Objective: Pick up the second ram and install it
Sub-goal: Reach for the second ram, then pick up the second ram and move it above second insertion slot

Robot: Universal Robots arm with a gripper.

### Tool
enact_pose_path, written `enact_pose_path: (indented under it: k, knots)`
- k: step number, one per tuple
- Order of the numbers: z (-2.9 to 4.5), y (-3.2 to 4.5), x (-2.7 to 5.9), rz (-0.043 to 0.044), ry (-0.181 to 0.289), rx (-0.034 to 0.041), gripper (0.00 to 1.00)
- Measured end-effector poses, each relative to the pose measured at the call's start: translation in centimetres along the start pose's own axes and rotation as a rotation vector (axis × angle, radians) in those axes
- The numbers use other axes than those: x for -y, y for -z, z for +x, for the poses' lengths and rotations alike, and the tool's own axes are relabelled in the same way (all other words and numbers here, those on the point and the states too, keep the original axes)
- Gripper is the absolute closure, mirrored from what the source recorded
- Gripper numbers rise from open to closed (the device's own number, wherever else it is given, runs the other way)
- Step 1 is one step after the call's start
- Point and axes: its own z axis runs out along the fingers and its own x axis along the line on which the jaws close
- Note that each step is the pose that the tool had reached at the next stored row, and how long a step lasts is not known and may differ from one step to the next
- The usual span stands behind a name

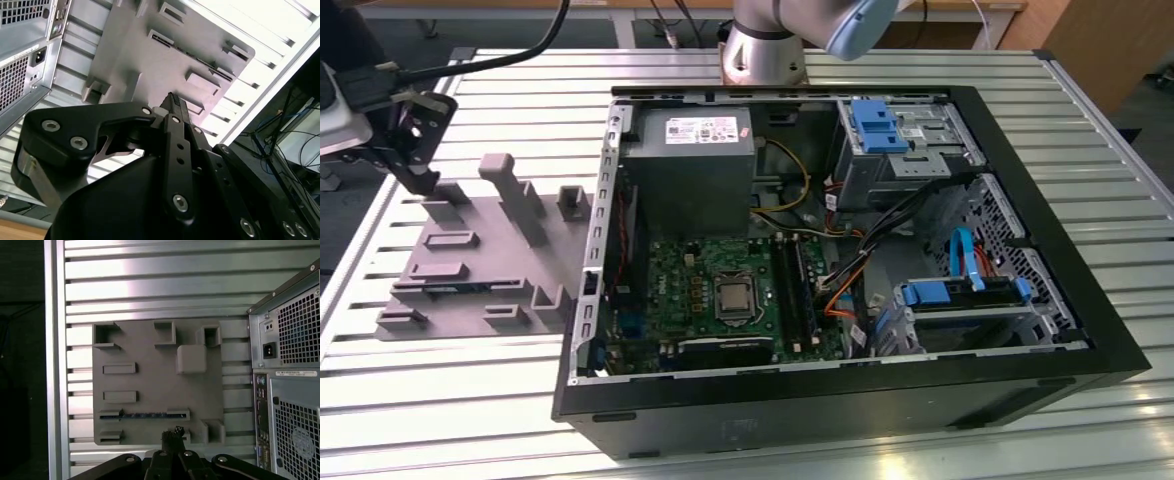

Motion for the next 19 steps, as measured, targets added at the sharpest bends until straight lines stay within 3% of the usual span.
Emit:
enact_pose_path:
  k: [8, 19]
  knots:
    - [0.94, -0.52, 0.22, 0.0005, 0.0, -0.0023, 0.89]
    - [1.36, -0.85, 0.37, 0.0011, 0.0, -0.0038, 0.89]
